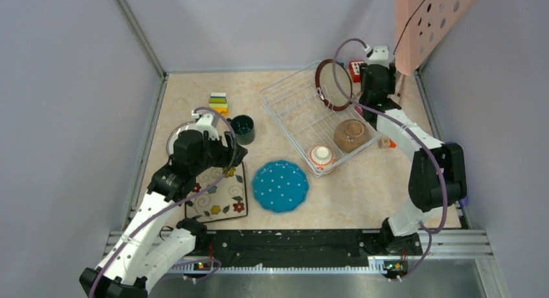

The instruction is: Load the mixed dishes into the dish rack

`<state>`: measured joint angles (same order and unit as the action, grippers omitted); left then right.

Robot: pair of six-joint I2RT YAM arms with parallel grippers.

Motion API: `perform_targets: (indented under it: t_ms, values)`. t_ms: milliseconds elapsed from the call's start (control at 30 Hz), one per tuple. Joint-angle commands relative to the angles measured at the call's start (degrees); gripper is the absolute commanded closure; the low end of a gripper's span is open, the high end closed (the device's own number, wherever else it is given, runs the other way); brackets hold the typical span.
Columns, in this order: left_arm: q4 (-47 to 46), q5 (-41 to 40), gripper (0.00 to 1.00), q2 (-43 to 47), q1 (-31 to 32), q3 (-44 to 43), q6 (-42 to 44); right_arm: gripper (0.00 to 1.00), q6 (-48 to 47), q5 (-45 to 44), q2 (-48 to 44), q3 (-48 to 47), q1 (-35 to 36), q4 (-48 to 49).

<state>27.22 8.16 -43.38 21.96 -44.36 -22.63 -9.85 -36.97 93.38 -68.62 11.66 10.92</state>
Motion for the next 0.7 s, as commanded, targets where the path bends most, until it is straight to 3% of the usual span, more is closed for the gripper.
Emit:
perform_targets:
  t_ms: [0,333,500,667]
  values:
    - [-3.1,1.1,0.26,-0.3,0.2,0.1,-0.9,0.40,-1.3,1.7,-3.1,0.4,5.2,3.4]
    - [-3.9,1.5,0.27,-1.1,0.2,1.0,-3.1,0.40,-5.6,-5.7,-7.0,2.7,14.1,1.3]
    - [-5.6,2.0,0.27,-1.7,0.2,2.8,-5.3,0.41,-0.9,-10.1,-11.1,4.6,19.7,-5.3]
    - [-5.6,1.8,0.28,-2.9,0.1,4.1,-7.5,0.42,7.2,-7.7,-16.0,5.5,26.3,-16.4]
